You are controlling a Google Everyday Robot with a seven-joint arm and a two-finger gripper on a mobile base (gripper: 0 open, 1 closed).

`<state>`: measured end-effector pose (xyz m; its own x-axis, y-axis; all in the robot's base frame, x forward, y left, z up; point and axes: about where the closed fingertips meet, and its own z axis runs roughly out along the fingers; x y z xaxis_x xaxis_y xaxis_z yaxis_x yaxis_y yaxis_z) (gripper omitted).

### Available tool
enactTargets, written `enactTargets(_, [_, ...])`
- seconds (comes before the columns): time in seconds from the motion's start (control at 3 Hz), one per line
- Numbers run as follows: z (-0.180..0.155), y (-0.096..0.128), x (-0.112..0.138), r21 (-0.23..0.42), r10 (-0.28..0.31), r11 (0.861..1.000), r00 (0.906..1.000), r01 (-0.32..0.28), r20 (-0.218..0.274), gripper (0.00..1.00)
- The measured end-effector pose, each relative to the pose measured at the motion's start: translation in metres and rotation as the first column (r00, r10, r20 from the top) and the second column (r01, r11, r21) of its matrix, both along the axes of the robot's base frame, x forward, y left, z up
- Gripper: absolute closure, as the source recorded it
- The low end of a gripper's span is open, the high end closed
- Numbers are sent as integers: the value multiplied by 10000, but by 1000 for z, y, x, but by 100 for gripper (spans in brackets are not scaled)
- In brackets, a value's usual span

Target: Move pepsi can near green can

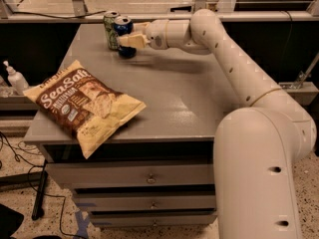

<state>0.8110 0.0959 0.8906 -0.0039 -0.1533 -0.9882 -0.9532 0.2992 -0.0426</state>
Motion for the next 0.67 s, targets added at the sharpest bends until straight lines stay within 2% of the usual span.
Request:
enactTargets(0.33, [-2, 3, -2, 61, 49, 10000, 10000, -49, -38, 0])
enactTargets(0.67, [-1, -2, -5, 66, 47, 10000, 10000, -47, -34, 0])
